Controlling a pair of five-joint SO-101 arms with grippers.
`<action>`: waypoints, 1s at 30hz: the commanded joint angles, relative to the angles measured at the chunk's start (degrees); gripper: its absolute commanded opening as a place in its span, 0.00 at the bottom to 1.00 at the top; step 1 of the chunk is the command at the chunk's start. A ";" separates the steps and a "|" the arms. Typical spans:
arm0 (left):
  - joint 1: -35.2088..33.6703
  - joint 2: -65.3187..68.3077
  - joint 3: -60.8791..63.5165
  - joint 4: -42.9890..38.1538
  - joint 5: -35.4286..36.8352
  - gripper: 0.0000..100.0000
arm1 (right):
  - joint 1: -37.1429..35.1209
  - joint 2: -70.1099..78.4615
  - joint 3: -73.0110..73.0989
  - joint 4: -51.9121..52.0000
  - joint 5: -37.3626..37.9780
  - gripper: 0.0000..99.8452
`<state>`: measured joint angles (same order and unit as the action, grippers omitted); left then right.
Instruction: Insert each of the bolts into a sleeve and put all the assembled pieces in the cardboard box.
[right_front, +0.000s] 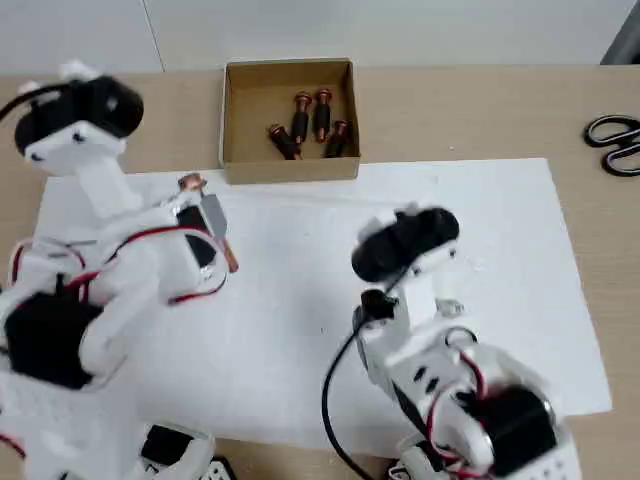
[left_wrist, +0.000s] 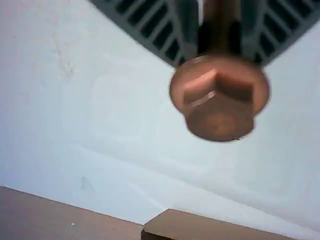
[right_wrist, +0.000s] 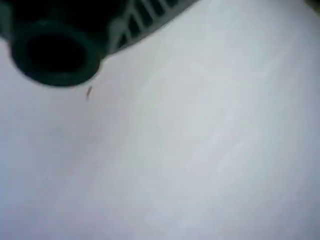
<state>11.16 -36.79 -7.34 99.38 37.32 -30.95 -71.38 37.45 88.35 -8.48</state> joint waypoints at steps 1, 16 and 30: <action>0.44 -5.80 5.58 -0.62 -0.26 0.01 | -0.31 -7.34 4.31 -1.45 -0.35 0.00; 11.43 -32.18 38.99 -21.71 2.20 0.01 | -13.14 -24.48 21.36 -10.77 -0.18 0.00; 11.87 -46.77 52.26 -23.03 2.11 0.01 | -20.00 -25.01 23.03 -11.03 -0.62 0.00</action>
<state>22.59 -81.01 43.91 78.11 39.43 -50.29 -96.26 60.66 79.03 -8.48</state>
